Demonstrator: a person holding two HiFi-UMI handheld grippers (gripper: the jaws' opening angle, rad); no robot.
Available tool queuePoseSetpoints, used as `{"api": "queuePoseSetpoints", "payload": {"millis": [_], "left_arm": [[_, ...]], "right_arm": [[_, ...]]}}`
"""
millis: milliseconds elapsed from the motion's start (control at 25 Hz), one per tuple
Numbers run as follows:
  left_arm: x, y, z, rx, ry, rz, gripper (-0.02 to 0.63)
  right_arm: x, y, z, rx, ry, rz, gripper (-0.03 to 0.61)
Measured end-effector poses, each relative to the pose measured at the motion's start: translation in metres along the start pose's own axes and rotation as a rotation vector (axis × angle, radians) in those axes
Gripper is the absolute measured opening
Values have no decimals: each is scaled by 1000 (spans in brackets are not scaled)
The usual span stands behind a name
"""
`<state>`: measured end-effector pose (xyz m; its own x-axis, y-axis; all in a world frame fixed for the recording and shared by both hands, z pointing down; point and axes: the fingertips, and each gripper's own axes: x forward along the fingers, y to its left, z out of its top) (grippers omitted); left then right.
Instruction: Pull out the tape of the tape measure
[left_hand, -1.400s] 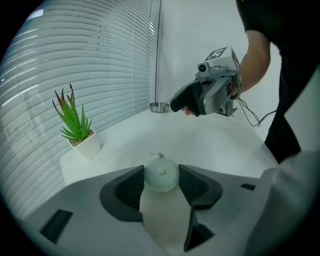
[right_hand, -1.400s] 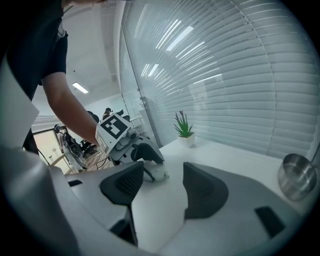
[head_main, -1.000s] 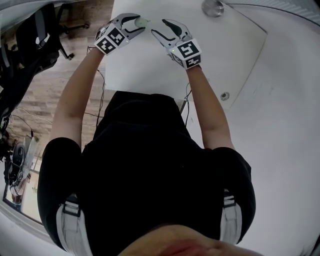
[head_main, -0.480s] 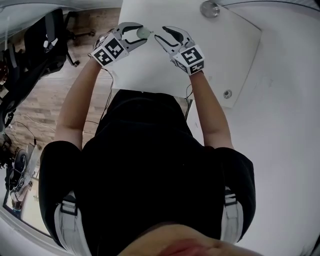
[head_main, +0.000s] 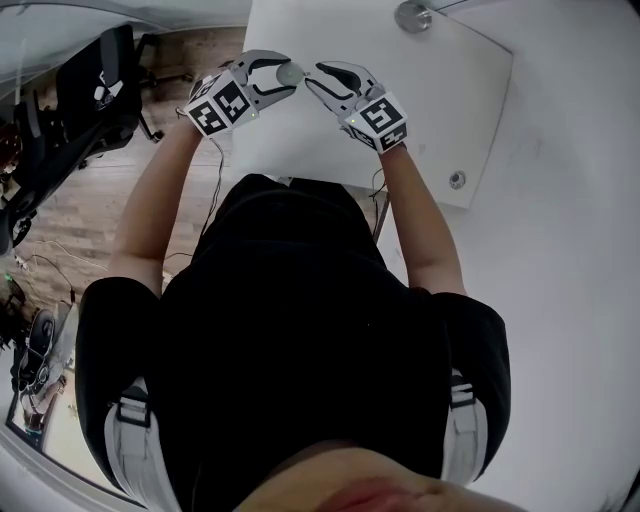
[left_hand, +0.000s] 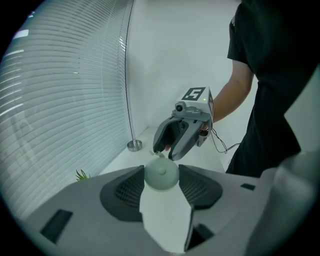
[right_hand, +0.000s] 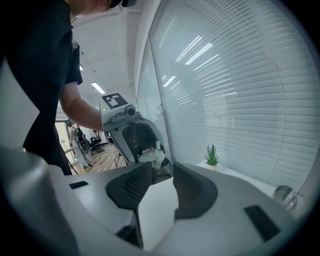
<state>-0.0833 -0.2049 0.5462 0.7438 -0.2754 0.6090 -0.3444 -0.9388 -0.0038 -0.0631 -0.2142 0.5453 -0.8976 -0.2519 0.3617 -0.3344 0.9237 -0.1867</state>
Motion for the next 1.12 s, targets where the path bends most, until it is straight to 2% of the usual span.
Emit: {"api": "queuePoseSetpoints", "payload": {"millis": [240,840,1120], "left_arm": [[-3,-23,5,27,2,-35,227],[-14,-49,20,81,-12,-42,226],[-20,-50,22,83,-11,-34,227]], "right_arm": [[-9,22,1,-23,0,14,101],[-29,53,7,-42,-6,32,12],[-34,57,13,-37,-25,5,9]]}}
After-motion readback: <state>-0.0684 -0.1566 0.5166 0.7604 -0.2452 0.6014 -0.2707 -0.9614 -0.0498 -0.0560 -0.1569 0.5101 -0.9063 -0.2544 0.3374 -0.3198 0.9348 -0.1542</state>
